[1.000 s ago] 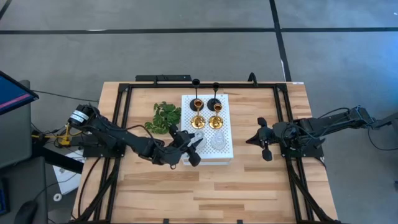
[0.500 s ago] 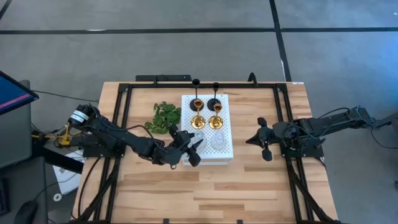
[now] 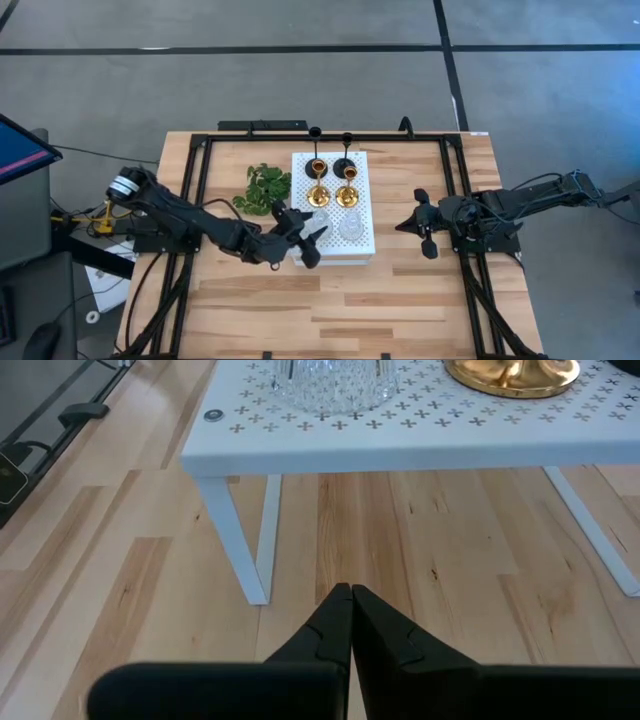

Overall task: Pick & Place candle stick holders
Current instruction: Return to Home Position

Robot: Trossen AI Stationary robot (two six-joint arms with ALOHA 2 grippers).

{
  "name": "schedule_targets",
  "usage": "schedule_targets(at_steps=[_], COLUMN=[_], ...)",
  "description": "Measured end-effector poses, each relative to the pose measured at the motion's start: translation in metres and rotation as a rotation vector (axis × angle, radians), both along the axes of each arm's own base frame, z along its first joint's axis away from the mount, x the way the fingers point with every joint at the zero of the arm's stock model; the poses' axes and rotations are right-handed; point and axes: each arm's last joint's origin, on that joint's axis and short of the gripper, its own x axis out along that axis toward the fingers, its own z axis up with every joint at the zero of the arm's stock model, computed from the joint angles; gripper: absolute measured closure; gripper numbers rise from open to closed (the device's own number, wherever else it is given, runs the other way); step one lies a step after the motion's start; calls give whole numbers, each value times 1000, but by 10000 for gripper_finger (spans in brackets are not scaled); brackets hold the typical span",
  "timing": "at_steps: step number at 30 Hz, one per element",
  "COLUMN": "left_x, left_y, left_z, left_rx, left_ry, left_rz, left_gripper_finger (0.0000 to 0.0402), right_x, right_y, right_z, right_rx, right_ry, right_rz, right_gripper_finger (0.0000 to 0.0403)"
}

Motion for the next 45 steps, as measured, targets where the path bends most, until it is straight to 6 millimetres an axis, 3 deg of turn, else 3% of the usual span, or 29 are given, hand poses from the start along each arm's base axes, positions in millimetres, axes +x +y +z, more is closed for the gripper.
schedule_targets(at_steps=[18,26,37,45], left_x=[-14,-29,-76,-75], left_y=[5,8,-10,-25], left_z=[21,38,72,65], left_rx=[32,10,-66,-55], left_ry=[-29,-84,-219,-187], left_rz=[-61,-70,-212,-264], left_gripper_finger=[127,120,120,120], right_x=[0,0,0,0], right_y=[0,0,0,0], right_z=[0,0,0,0], right_rx=[0,0,0,55], right_ry=[0,0,0,2], right_rz=[0,0,0,-31], right_gripper_finger=[402,402,402,402])
